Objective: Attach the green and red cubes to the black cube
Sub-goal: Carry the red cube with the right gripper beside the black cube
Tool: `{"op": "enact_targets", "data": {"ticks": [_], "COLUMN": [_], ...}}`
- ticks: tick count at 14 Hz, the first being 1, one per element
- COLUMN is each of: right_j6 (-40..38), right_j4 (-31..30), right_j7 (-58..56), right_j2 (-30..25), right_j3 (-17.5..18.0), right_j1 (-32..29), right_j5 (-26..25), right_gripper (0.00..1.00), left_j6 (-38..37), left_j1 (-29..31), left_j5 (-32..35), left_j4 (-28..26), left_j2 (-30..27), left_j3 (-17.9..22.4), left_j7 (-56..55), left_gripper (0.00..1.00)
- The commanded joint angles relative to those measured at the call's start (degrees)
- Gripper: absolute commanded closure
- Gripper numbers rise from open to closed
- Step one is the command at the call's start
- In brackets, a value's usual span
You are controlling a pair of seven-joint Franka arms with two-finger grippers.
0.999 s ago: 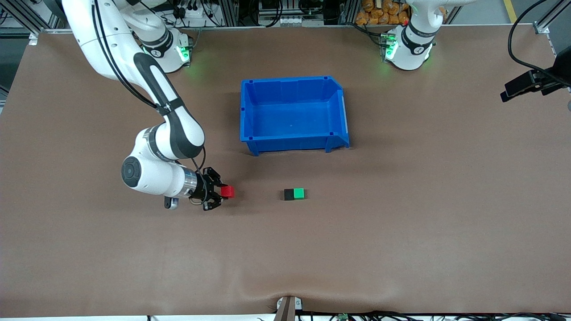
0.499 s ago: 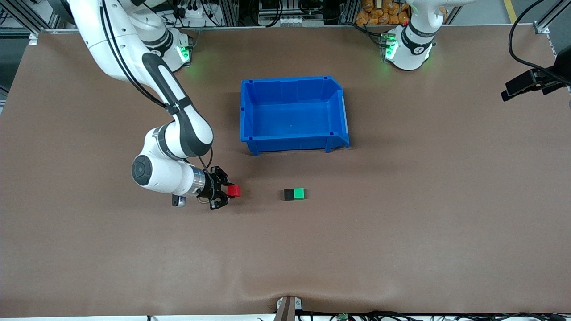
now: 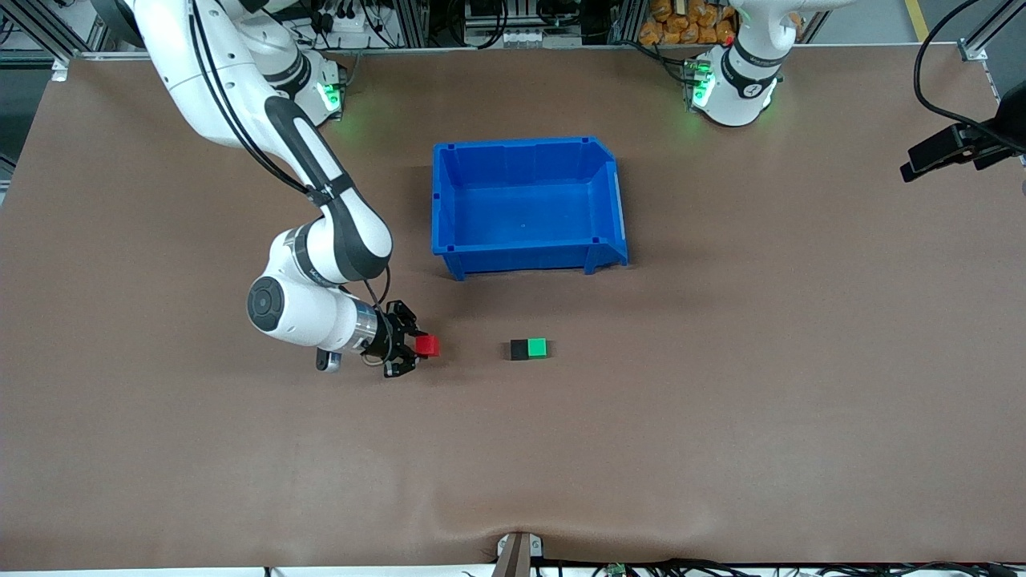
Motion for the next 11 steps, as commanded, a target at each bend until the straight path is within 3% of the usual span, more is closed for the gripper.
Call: {"op": "enact_targets", "data": {"ticks": [1,11], "right_j6": [1.1,3.0], "right_j4": [2.0,7.6], "right_j7": [2.2,8.4], "right_j2": [1.6,5.1], "right_j3": [-0.3,-0.3], "right_j1": [1.4,4.3], "right_j5": [1.2,1.2], "right_gripper": [1.0,1.0], "left_j6": [-0.3,-0.4], "left_j1": [0.3,0.3], "left_j5": [-1.0,-1.0], "left_j4": [-1.5,-1.5], "left_j2": [-1.8,-1.8], "left_j3": [0.0,0.0], "left_j7": [-0.4,-0.4], "left_gripper": [0.0,0.0]}}
